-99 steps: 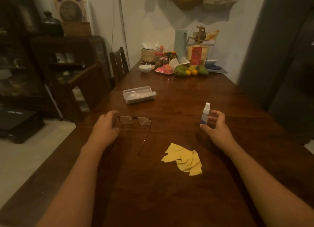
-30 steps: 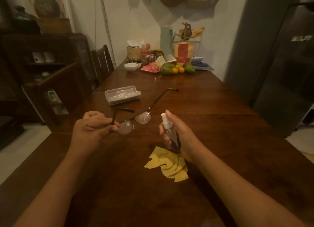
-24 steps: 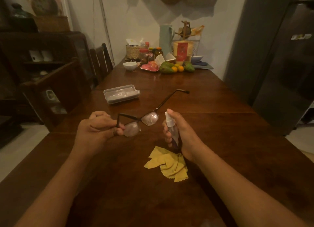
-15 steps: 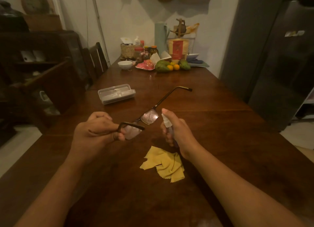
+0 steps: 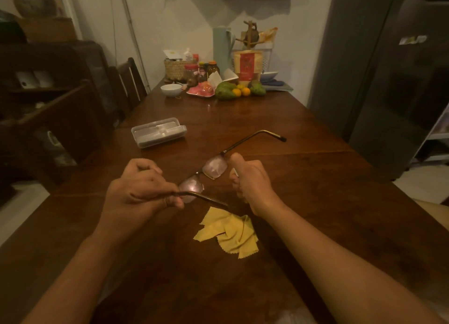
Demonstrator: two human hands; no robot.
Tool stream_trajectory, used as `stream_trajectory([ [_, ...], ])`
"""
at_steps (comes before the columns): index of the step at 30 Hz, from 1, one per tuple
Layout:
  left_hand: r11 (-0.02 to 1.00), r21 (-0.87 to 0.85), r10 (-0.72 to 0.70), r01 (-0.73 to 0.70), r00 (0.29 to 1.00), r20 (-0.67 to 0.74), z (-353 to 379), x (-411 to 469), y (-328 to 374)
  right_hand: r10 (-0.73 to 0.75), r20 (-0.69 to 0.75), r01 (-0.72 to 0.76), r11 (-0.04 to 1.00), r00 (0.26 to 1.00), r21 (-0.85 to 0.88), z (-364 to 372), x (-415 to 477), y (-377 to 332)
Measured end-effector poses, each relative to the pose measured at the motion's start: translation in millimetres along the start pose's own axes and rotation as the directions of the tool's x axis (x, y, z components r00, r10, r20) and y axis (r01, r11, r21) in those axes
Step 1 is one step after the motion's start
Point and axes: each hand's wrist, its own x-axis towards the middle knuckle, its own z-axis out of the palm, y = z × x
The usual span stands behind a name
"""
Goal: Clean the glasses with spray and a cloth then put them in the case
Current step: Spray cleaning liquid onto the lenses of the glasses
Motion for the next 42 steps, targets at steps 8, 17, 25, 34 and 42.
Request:
stream_trajectory([
  [8,0.999,0.012,0.043,-0.044,0.999,0.010,2,0,1,-0.022,0.020,0.023,0.998,1.000,-0.054,-2,-1,3],
  [17,0.999,0.032,0.041,-0.040,0.999,-0.026,1,0,1,-0.015,0.093,0.013,1.000,0.996,0.025,1,-5,2],
  [25,0.998,0.043,0.053,-0.051,0.997,-0.047,3,0,2,-0.075,0.281,0.048,0.993,0.957,0.104,14,-22,-3],
  [34,0.997,0.045,0.071,-0.068,0.996,-0.053,6,-1,5,-0.031,0.228,0.044,0.998,0.973,-0.052,28,-19,-3],
  [42,0.995,0.057,0.086,-0.084,0.996,-0.039,6,0,2,-0.031,0.228,0.037,0.999,0.973,-0.023,30,-20,-4],
])
